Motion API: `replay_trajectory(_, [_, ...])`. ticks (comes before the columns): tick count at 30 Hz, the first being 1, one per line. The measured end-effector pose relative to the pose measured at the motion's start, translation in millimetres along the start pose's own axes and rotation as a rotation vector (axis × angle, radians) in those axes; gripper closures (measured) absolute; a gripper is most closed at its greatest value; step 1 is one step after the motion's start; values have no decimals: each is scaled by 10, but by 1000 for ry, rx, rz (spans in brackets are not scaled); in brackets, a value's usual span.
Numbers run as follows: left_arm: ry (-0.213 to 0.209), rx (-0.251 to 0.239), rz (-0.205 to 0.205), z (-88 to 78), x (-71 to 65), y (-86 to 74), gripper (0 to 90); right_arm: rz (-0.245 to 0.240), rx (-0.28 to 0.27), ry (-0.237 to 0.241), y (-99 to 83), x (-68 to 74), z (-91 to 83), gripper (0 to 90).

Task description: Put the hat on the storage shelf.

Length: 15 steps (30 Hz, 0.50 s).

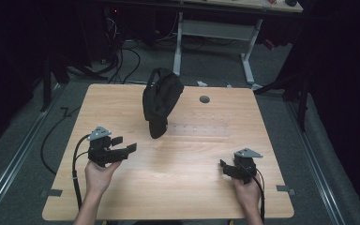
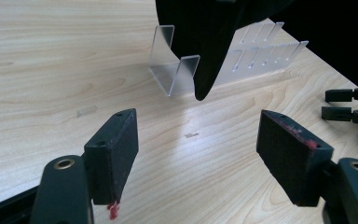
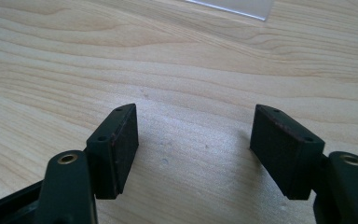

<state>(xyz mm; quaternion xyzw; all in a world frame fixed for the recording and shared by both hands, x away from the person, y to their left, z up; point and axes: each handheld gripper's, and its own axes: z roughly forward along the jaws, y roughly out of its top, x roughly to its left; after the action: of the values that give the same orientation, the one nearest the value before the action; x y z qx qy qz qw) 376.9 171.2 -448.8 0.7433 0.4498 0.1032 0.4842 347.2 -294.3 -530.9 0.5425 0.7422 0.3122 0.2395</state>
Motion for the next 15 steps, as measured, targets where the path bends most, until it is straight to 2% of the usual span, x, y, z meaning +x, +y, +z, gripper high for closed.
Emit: replay_trajectory(15, [15, 37, 0, 36, -40, -168, 285, 0, 0, 0, 0, 0, 0, 324])
